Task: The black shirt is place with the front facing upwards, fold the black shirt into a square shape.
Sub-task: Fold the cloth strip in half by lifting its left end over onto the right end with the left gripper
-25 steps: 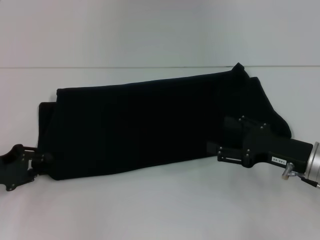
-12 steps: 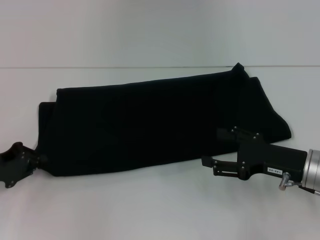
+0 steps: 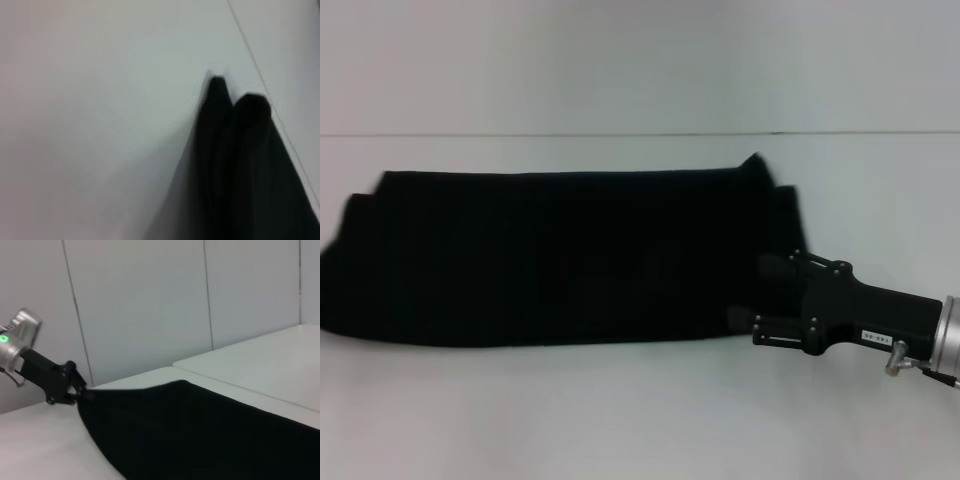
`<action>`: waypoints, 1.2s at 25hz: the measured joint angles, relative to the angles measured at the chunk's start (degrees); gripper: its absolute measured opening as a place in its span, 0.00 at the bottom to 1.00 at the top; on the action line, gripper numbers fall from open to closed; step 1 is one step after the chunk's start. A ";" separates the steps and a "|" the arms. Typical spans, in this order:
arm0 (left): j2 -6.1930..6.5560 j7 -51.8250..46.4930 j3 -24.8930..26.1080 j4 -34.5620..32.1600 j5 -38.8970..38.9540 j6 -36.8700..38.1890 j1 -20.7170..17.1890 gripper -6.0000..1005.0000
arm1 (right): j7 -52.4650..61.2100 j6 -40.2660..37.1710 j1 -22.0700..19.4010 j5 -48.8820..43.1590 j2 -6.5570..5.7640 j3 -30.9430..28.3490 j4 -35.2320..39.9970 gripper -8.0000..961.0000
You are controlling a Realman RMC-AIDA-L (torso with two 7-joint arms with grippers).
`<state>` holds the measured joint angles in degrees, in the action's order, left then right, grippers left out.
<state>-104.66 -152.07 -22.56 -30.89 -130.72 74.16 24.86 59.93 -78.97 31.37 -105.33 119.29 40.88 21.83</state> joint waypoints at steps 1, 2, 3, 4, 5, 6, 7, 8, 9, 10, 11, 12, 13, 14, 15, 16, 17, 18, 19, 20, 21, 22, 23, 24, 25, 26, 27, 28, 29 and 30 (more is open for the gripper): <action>0.84 -0.03 0.77 -0.28 -0.03 0.09 -0.30 0.07 | 0.39 0.00 -0.06 -0.04 -0.11 -0.03 0.04 0.98; 1.21 -0.03 1.22 -0.38 -0.04 0.23 -0.43 0.08 | 0.66 -0.01 -0.13 -0.09 -0.19 -0.03 0.04 0.98; 1.76 0.01 1.94 -0.49 -0.05 0.45 -0.57 0.08 | 0.79 -0.01 -0.22 -0.13 -0.26 0.02 0.06 0.98; 2.13 0.08 2.53 -0.55 -0.06 0.73 -0.63 0.08 | 0.79 -0.02 -0.30 -0.17 -0.26 0.12 0.06 0.98; 2.44 0.31 3.27 -0.61 -0.06 1.24 -0.59 0.08 | 0.69 -0.02 -0.38 -0.20 -0.29 0.26 0.04 0.98; 2.60 0.57 3.80 -0.67 -0.01 1.80 -0.42 0.09 | 0.54 -0.04 -0.47 -0.20 -0.30 0.37 0.00 0.98; 2.66 0.77 4.08 -0.69 0.11 2.39 -0.20 0.09 | 0.37 -0.04 -0.56 -0.21 -0.31 0.46 -0.04 0.98; 2.72 0.97 4.27 -0.75 0.32 3.13 0.15 0.09 | 0.29 -0.04 -0.70 -0.22 -0.31 0.48 -0.03 0.98; 2.78 1.16 4.35 -0.89 0.81 4.31 0.92 0.10 | 0.23 -0.05 -0.83 -0.22 -0.29 0.50 0.02 0.98; 2.77 1.23 4.36 -1.07 1.28 5.30 1.58 0.10 | 0.19 -0.05 -1.03 -0.22 -0.26 0.52 0.09 0.98; 2.61 1.32 4.37 -1.43 2.25 6.89 2.72 0.10 | 0.14 -0.04 -1.27 -0.22 -0.27 0.50 0.16 0.98; 2.48 1.36 4.37 -1.77 2.99 7.87 3.45 0.10 | 0.10 -0.05 -1.53 -0.22 -0.26 0.47 0.16 0.98; 2.12 1.45 4.32 -2.25 4.07 8.92 4.47 0.11 | 0.06 0.01 -1.84 -0.23 -0.27 0.38 0.17 0.98; 1.55 1.57 4.16 -2.92 5.12 9.79 5.86 0.11 | 0.01 0.07 -2.11 -0.23 -0.31 0.27 0.17 0.98; 0.84 1.73 3.81 -3.60 6.04 10.55 7.39 0.11 | -0.13 0.08 -2.39 -0.22 -0.31 0.16 0.17 0.98; 0.08 1.86 3.24 -4.20 6.41 10.76 9.28 0.12 | -0.24 0.10 -2.71 -0.23 -0.33 0.09 0.17 0.98; -0.51 1.93 2.71 -4.56 6.63 11.00 10.69 0.12 | -0.35 0.07 -3.04 -0.21 -0.35 0.04 0.18 0.98; -1.31 2.04 1.58 -4.72 6.63 10.96 13.26 0.12 | -0.44 0.04 -3.39 -0.23 -0.33 0.03 0.16 0.98; -2.29 2.30 0.45 -4.81 6.67 10.94 15.67 0.12 | -0.49 0.00 -3.81 -0.24 -0.35 0.00 0.17 0.98; -3.21 2.61 -0.53 -4.74 6.68 11.00 17.73 0.13 | -0.50 -0.06 -4.13 -0.22 -0.34 0.00 0.17 0.98; -4.59 3.11 -1.76 -4.69 6.69 10.84 20.05 0.13 | -0.50 -0.05 -4.44 -0.23 -0.35 0.00 0.16 0.98; -5.78 3.50 -2.84 -4.71 6.74 10.65 21.77 0.13 | -0.51 -0.05 -4.81 -0.22 -0.35 -0.01 0.17 0.98; -7.06 3.83 -3.95 -4.69 6.70 10.52 23.11 0.14 | -0.51 -0.06 -5.10 -0.22 -0.35 0.00 0.16 0.98; -8.42 4.13 -5.38 -4.71 6.72 9.93 24.53 0.14 | -0.52 -0.05 -5.37 -0.21 -0.36 -0.01 0.16 0.98; -9.87 4.44 -6.63 -4.67 6.72 9.30 25.55 0.14 | -0.51 -0.05 -5.66 -0.19 -0.38 -0.01 0.16 0.98; -11.17 4.72 -7.80 -4.58 6.72 8.65 26.25 0.14 | -0.43 -0.06 -5.90 -0.18 -0.40 -0.01 0.15 0.98; -12.73 5.05 -9.04 -4.52 6.73 7.70 26.75 0.15 | -0.32 -0.06 -6.06 -0.18 -0.43 -0.01 0.09 0.98; -14.80 5.49 -10.60 -4.36 6.76 6.40 26.99 0.15 | -0.18 -0.06 -6.21 -0.18 -0.44 -0.02 -0.02 0.98; -16.20 5.88 -11.53 -4.08 6.74 5.37 26.90 0.15 | -0.10 -0.08 -6.31 -0.18 -0.43 -0.01 -0.19 0.98; -17.40 6.45 -12.17 -3.43 6.77 4.03 26.77 0.16 | -0.06 -0.08 -6.40 -0.18 -0.38 0.01 -0.32 0.98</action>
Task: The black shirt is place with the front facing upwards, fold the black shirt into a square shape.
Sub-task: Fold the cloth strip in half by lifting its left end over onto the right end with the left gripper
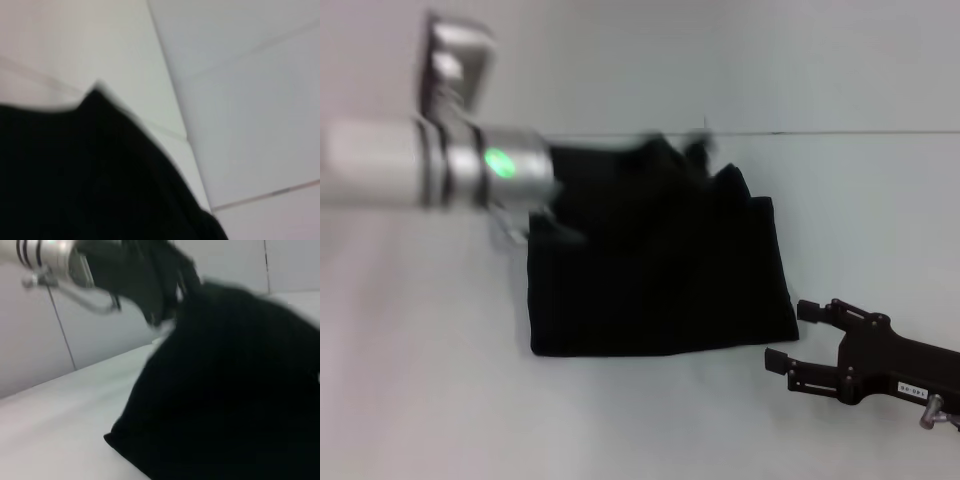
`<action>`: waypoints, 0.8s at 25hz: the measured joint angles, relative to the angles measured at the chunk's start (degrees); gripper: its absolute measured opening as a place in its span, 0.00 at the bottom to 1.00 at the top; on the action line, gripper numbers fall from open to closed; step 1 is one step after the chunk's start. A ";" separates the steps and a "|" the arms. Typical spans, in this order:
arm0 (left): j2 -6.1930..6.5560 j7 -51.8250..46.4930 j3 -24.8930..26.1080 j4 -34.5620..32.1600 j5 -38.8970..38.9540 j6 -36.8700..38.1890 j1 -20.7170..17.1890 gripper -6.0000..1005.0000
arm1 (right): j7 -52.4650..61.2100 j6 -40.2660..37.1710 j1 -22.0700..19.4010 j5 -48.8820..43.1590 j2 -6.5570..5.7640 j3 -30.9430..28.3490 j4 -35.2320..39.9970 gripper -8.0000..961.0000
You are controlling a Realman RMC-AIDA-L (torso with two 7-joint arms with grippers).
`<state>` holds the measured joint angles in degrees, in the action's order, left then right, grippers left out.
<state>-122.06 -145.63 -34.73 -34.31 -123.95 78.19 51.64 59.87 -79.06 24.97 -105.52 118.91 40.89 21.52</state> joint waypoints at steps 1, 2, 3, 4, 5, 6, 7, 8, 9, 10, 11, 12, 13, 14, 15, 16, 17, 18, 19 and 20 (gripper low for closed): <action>-1.17 0.64 -0.48 1.00 0.00 -1.38 -0.25 0.16 | 0.01 0.00 -0.13 0.00 0.10 0.06 -0.12 0.98; -1.93 2.26 -0.91 3.88 0.68 -3.37 -0.33 0.16 | 0.01 0.05 -0.22 0.00 0.25 0.15 -0.12 0.98; -2.05 6.13 -1.21 10.62 2.43 -6.59 -0.16 0.16 | 0.00 0.15 -0.33 -0.01 0.42 0.22 -0.14 0.98; -2.05 6.13 -1.21 10.62 2.43 -6.59 -0.16 0.17 | -0.04 0.23 -0.43 -0.01 0.55 0.19 -0.15 0.98; -1.89 8.52 -1.23 14.44 3.41 -8.08 -0.01 0.17 | -0.06 0.25 -0.47 -0.02 0.64 0.15 -0.18 0.98; -1.79 9.94 -1.23 16.76 3.98 -8.99 0.05 0.17 | -0.06 0.28 -0.49 -0.02 0.67 0.04 -0.20 0.98; -1.88 11.19 -1.22 18.26 4.25 -9.58 -0.22 0.18 | -0.06 0.37 -0.46 -0.02 0.66 -0.01 -0.22 0.98; -2.07 12.18 -1.10 18.68 4.54 -9.69 -0.87 0.18 | -0.04 0.58 -0.34 -0.02 0.66 -0.03 -0.24 0.98; -2.07 12.18 -1.10 18.68 4.54 -9.69 -0.87 0.18 | -0.04 0.72 -0.22 0.01 0.67 -0.03 -0.24 0.98; -2.11 12.63 -1.02 18.71 4.85 -9.39 -1.29 0.18 | -0.01 1.04 -0.13 0.11 0.66 -0.16 -0.25 0.98; -2.06 13.02 -0.89 18.70 5.32 -9.01 -1.57 0.19 | 0.05 1.34 -0.04 0.26 0.66 -0.42 -0.27 0.98; -2.03 13.29 -0.87 18.64 5.87 -8.60 -1.79 0.19 | 0.14 1.67 0.05 0.37 0.65 -0.83 -0.28 0.98; -2.02 14.12 -0.86 18.53 6.79 -7.81 -1.94 0.19 | 0.30 2.04 0.17 0.45 0.66 -1.36 -0.35 0.98; -2.02 14.12 -0.86 18.53 6.79 -7.81 -1.94 0.20 | 0.57 2.29 0.33 0.48 0.67 -2.01 -0.43 0.98; -2.03 14.48 -0.87 18.57 7.14 -7.47 -1.93 0.20 | 1.14 2.42 0.51 0.49 0.70 -2.73 -0.56 0.98; -2.05 14.71 -0.88 18.64 7.28 -7.23 -1.87 0.20 | 2.16 2.46 0.68 0.50 0.71 -3.49 -0.66 0.98; -2.08 14.86 -0.88 18.69 7.35 -7.08 -1.82 0.20 | 3.62 2.48 0.90 0.52 0.71 -4.61 -0.78 0.98; -2.13 15.03 -0.97 18.75 7.36 -6.96 -1.70 0.21 | 7.94 2.43 1.37 0.53 0.51 -6.60 -0.74 0.98; -2.19 15.34 -1.06 18.78 7.36 -6.75 -1.61 0.21 | 7.94 2.43 1.37 0.53 0.51 -6.60 -0.74 0.97; -2.26 15.81 -1.10 18.83 7.36 -6.37 -1.55 0.21 | 11.98 2.35 1.79 0.55 0.27 -7.73 -0.58 0.97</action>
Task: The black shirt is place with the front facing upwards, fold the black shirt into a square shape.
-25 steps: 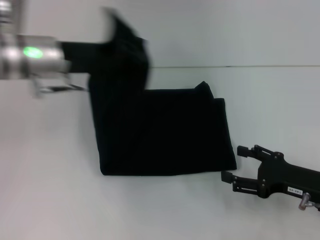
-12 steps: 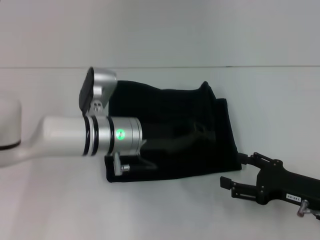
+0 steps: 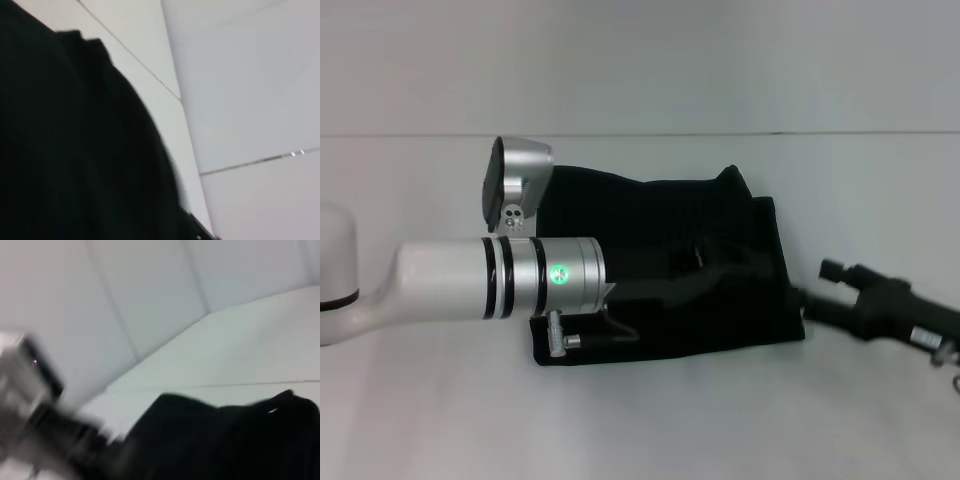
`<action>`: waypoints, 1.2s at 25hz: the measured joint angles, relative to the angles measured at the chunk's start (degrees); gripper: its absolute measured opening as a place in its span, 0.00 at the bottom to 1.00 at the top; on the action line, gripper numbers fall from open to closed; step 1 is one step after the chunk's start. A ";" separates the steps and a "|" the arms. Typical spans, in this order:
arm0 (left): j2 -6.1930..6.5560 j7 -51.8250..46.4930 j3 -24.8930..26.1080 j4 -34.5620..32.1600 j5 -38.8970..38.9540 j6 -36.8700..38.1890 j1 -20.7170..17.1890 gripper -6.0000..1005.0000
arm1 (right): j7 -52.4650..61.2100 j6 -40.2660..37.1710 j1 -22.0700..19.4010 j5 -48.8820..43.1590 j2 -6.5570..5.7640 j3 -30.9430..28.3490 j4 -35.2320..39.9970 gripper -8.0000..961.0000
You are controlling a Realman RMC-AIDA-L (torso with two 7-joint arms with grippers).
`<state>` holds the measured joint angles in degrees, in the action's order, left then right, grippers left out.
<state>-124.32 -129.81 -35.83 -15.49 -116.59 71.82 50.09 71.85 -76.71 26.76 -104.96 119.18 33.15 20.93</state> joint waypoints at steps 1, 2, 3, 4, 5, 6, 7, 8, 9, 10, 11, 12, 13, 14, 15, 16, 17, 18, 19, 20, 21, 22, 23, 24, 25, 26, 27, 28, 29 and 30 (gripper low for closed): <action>-0.05 0.95 0.05 0.09 0.24 0.96 0.07 0.22 | 3.61 -0.08 0.44 0.00 -0.23 -0.43 0.13 0.97; -0.10 1.68 0.11 0.16 0.48 1.66 0.11 0.22 | 8.16 -0.15 1.15 -0.03 -0.56 -0.77 0.28 0.97; -0.11 3.28 0.28 0.41 1.59 3.41 -0.01 0.22 | 11.07 -0.11 1.62 -0.10 -0.81 -0.77 0.30 0.97; -0.10 4.43 0.33 0.51 2.60 4.71 -0.26 0.27 | 15.65 0.10 2.54 -0.24 -1.40 -0.64 0.37 0.97; 0.01 6.14 0.35 0.57 4.20 6.75 -0.75 0.31 | 19.85 0.35 3.40 -0.40 -2.01 -0.48 0.36 0.97; 0.12 7.29 0.35 0.32 5.41 8.56 -1.42 0.35 | 23.58 0.56 4.08 -0.58 -2.51 -0.30 0.25 0.97; 0.32 8.35 0.34 -0.36 6.45 10.48 -2.36 0.40 | 27.54 0.81 4.83 -0.75 -3.18 -0.13 0.17 0.97; 0.54 9.12 0.29 -1.58 7.07 12.42 -3.38 0.44 | 35.61 1.40 6.24 -1.90 -4.44 0.15 0.07 0.97; 0.70 10.03 0.16 -3.01 7.15 14.03 -4.52 0.48 | 35.61 1.40 6.24 -1.90 -4.44 0.15 0.07 0.97; 0.91 11.31 0.03 -4.65 7.20 15.74 -5.90 0.52 | 39.25 1.73 6.95 -2.57 -5.04 0.22 0.03 0.97; 1.13 12.77 -0.04 -5.90 7.18 16.97 -7.03 0.56 | 41.83 2.07 7.49 -3.33 -5.44 0.24 0.00 0.97; 1.49 15.21 -0.10 -7.46 7.12 18.39 -8.77 0.60 | 45.41 2.54 8.24 -4.52 -5.94 0.27 -0.07 0.97; 1.87 17.24 -0.12 -8.37 7.07 19.31 -10.18 0.64 | 48.50 3.11 9.03 -5.56 -6.38 0.29 -0.09 0.97; 2.40 19.55 -0.14 -9.14 7.03 20.04 -11.61 0.68 | 50.04 3.54 9.63 -6.50 -6.54 0.29 -0.12 0.97; 2.86 21.52 -0.18 -9.68 7.00 20.54 -12.90 0.72 | 51.41 4.07 10.27 -7.42 -6.64 0.29 -0.14 0.97; 3.60 23.45 -0.20 -10.16 6.96 20.70 -14.22 0.76 | 52.54 4.75 10.94 -8.40 -6.59 0.30 -0.19 0.97; 4.20 25.24 -0.21 -10.50 6.95 20.76 -15.37 0.80 | 53.50 5.63 11.64 -9.26 -6.35 0.32 -0.30 0.97; 4.93 27.50 -0.23 -10.95 6.95 20.84 -16.68 0.85 | 54.24 6.54 12.28 -10.07 -6.05 0.38 -0.49 0.97; 5.58 29.28 -0.18 -11.44 6.95 20.89 -17.80 0.89 | 54.64 7.39 12.93 -10.51 -5.72 0.50 -0.91 0.97; 6.19 31.18 -0.08 -12.05 6.95 20.92 -18.99 0.89 | 54.83 8.22 13.53 -10.80 -5.42 0.70 -1.41 0.97; 6.80 32.99 0.07 -12.83 6.99 20.93 -20.28 0.89 | 54.93 9.22 14.26 -10.97 -5.14 1.01 -2.01 0.97; 7.21 34.28 0.23 -13.49 7.08 20.87 -21.17 0.89 | 54.97 10.26 14.90 -11.01 -4.79 1.57 -2.62 0.96; 7.59 35.66 0.36 -14.22 7.14 20.79 -22.19 0.89 | 55.00 11.40 15.46 -11.02 -4.47 2.14 -3.03 0.96; 7.59 35.66 0.36 -14.22 7.14 20.79 -22.19 0.89 | 55.07 12.56 16.03 -11.03 -4.08 2.75 -3.22 0.96; 8.10 38.40 0.82 -15.54 7.25 20.57 -23.70 0.90 | 55.14 13.64 16.33 -11.03 -3.82 3.12 -3.31 0.96; 8.25 39.44 1.16 -15.89 7.26 20.43 -24.06 0.90 | 55.23 15.05 16.84 -11.04 -3.35 3.61 -3.36 0.96; 8.40 40.64 1.66 -16.26 7.27 20.25 -24.53 0.90 | 55.31 16.46 17.25 -11.05 -2.92 3.92 -3.36 0.96; 8.47 41.33 2.18 -16.41 7.27 20.12 -24.72 0.90 | 55.34 17.88 17.61 -11.05 -2.53 4.17 -3.37 0.96; 8.52 41.85 2.86 -16.57 7.27 20.00 -24.86 0.90 | 55.34 19.13 17.95 -11.05 -2.17 4.35 -3.36 0.96; 8.60 42.08 3.24 -16.63 7.24 19.95 -24.87 0.90 | 55.32 20.08 18.20 -11.05 -1.88 4.58 -3.36 0.96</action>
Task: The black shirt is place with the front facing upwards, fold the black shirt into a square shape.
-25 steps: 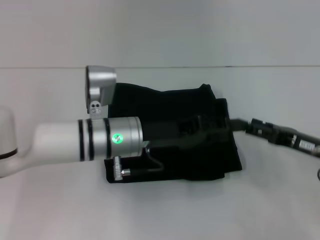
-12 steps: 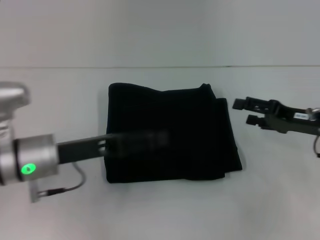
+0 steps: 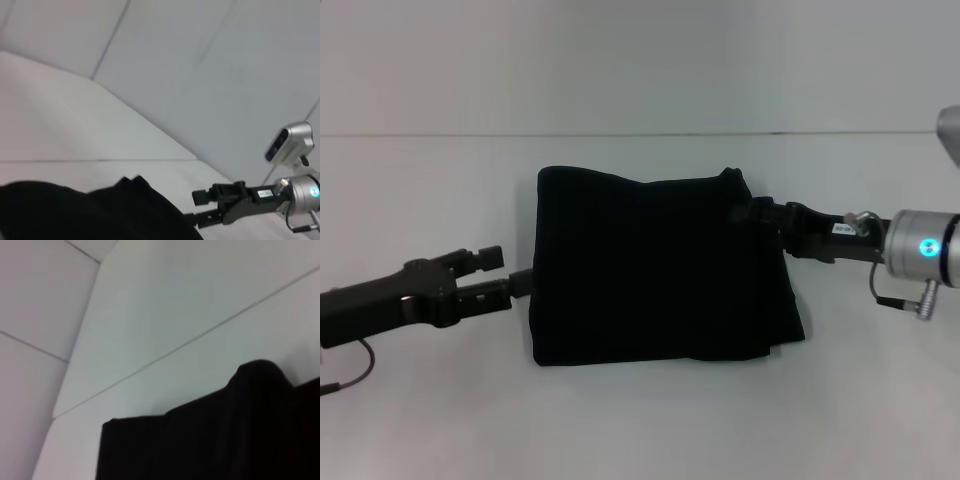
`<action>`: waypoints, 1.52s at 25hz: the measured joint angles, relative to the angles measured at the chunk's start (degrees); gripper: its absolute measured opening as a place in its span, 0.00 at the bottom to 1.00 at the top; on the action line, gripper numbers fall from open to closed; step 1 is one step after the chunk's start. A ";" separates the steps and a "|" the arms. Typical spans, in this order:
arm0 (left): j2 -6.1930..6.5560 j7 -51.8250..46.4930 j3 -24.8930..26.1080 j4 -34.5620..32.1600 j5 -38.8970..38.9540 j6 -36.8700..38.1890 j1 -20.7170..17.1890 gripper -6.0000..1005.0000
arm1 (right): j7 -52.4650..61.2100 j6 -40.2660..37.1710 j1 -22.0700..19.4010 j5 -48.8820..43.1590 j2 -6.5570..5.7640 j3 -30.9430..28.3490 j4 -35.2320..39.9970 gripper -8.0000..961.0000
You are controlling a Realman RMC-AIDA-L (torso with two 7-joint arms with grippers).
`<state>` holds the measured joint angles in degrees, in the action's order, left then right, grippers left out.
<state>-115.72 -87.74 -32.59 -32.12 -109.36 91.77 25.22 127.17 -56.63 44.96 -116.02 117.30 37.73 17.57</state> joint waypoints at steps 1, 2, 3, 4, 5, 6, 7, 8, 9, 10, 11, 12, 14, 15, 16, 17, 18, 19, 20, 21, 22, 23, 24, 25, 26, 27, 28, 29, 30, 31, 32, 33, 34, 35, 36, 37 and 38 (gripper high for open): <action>0.08 0.13 0.29 -0.02 -0.08 -0.03 0.03 0.90 | -0.05 0.81 0.25 0.00 0.26 0.23 0.00 0.96; 0.16 0.17 0.32 -0.03 -0.16 -0.03 0.08 0.90 | -0.12 1.48 0.51 0.00 0.51 0.55 0.00 0.96; 0.23 0.28 0.34 -0.04 -0.22 -0.03 0.14 0.90 | -0.17 2.03 0.72 0.00 0.76 0.92 0.00 0.96; 0.23 0.39 0.33 -0.04 -0.23 -0.03 0.17 0.90 | -0.20 2.39 0.90 0.00 1.00 1.24 0.01 0.96; 0.24 0.45 0.34 -0.05 -0.24 -0.03 0.18 0.90 | -0.24 2.75 0.99 0.00 1.21 1.72 0.08 0.96; 0.25 0.56 0.38 -0.05 -0.25 -0.03 0.19 0.90 | -0.28 3.20 1.03 0.00 1.39 2.16 0.17 0.96; 0.25 0.63 0.46 -0.06 -0.25 -0.03 0.18 0.90 | -0.39 3.84 1.04 0.00 1.51 2.59 0.26 0.96; 0.30 0.67 0.53 -0.07 -0.25 -0.03 0.12 0.91 | -0.77 4.37 1.05 0.00 1.64 3.02 0.33 0.96; 0.35 0.73 0.63 -0.07 -0.25 -0.03 0.00 0.90 | -1.28 4.75 1.04 -0.01 1.74 3.34 0.37 0.96; 0.43 0.79 0.71 -0.07 -0.24 -0.03 -0.12 0.90 | -2.14 4.96 1.04 0.00 1.82 3.58 0.40 0.92; 0.52 0.80 0.79 -0.09 -0.24 -0.05 -0.22 0.90 | -2.83 5.02 1.04 0.00 1.89 3.68 0.44 0.87; 0.62 0.81 0.85 -0.10 -0.24 -0.07 -0.29 0.90 | -3.44 5.04 1.06 0.00 1.95 3.74 0.53 0.83; 0.71 0.82 0.86 -0.11 -0.24 -0.09 -0.37 0.90 | -4.13 5.10 1.22 0.06 2.02 3.79 0.59 0.75; 0.74 0.82 0.86 -0.12 -0.24 -0.14 -0.40 0.90 | -4.40 5.15 1.34 0.13 2.08 3.80 0.61 0.71; 0.75 0.83 0.86 -0.13 -0.25 -0.21 -0.41 0.90 | -4.51 5.21 1.41 0.22 2.11 3.81 0.62 0.66; 0.75 0.83 0.86 -0.13 -0.25 -0.29 -0.44 0.90 | -4.58 5.29 1.51 0.27 2.13 3.81 0.62 0.62; 0.75 0.83 0.86 -0.13 -0.25 -0.38 -0.52 0.90 | -4.58 5.38 1.56 0.29 2.15 3.82 0.62 0.58; 0.76 0.84 0.86 -0.14 -0.24 -0.43 -0.60 0.90 | -4.58 5.50 1.61 0.33 2.18 3.82 0.62 0.54; 0.76 0.84 0.86 -0.14 -0.25 -0.45 -0.75 0.90 | -4.58 5.56 1.64 0.36 2.20 3.83 0.62 0.50; 0.76 0.85 0.86 -0.14 -0.25 -0.45 -0.85 0.90 | -4.58 5.60 1.69 0.38 2.21 3.84 0.57 0.48; 0.76 0.85 0.86 -0.14 -0.25 -0.45 -0.93 0.90 | -4.58 5.62 1.72 0.40 2.22 3.84 0.51 0.46; 0.77 0.86 0.86 -0.14 -0.25 -0.46 -1.01 0.90 | -4.58 5.66 1.76 0.43 2.22 3.84 0.44 0.44; 0.80 0.86 0.86 -0.14 -0.25 -0.46 -1.06 0.91 | -4.58 5.69 1.84 0.43 2.23 3.84 0.40 0.42; 0.85 0.86 0.86 -0.14 -0.26 -0.46 -1.13 0.91 | -4.58 5.75 1.94 0.45 2.23 3.81 0.38 0.40; 0.94 0.87 0.86 -0.14 -0.26 -0.45 -1.17 0.90 | -4.58 5.77 2.02 0.45 2.23 3.76 0.33 0.38; 1.01 0.88 0.86 -0.14 -0.26 -0.46 -1.21 0.90 | -4.58 5.81 2.09 0.45 2.24 3.70 0.31 0.36; 1.05 0.88 0.86 -0.14 -0.27 -0.48 -1.24 0.90 | -4.58 5.82 2.13 0.45 2.26 3.65 0.28 0.34; 1.10 0.89 0.86 -0.14 -0.27 -0.50 -1.27 0.90 | -4.58 5.83 2.16 0.45 2.30 3.64 0.30 0.32; 1.14 0.89 0.86 -0.14 -0.27 -0.52 -1.30 0.90 | -4.67 5.84 2.17 0.45 2.35 3.63 0.35 0.30; 1.16 0.90 0.86 -0.14 -0.27 -0.53 -1.32 0.90 | -4.93 5.84 2.19 0.45 2.39 3.63 0.43 0.28; 1.17 0.90 0.86 -0.14 -0.26 -0.53 -1.32 0.90 | -5.43 5.84 2.21 0.45 2.41 3.58 0.55 0.23; 1.19 0.90 0.86 -0.14 -0.27 -0.54 -1.32 0.90 | -5.84 5.84 2.23 0.46 2.42 3.54 0.63 0.19; 1.19 0.90 0.86 -0.14 -0.27 -0.54 -1.32 0.90 | -6.64 5.83 2.27 0.54 2.43 3.43 0.69 0.14; 1.20 0.90 0.86 -0.14 -0.29 -0.55 -1.32 0.90 | -7.50 5.80 2.31 0.85 2.43 3.35 0.74 0.09; 1.20 0.91 0.86 -0.13 -0.31 -0.55 -1.32 0.90 | -8.47 5.70 2.33 1.31 2.43 3.31 0.78 0.04; 1.20 0.91 0.86 -0.13 -0.32 -0.55 -1.32 0.90 | -9.70 5.46 2.29 2.11 2.43 3.30 0.81 0.04; 1.20 0.90 0.86 -0.13 -0.32 -0.55 -1.32 0.90 | -11.40 5.05 2.16 3.26 2.42 3.30 0.83 0.03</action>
<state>-114.51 -86.83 -31.72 -32.26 -109.68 91.22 23.90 115.77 -51.58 47.12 -112.76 119.72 41.03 18.40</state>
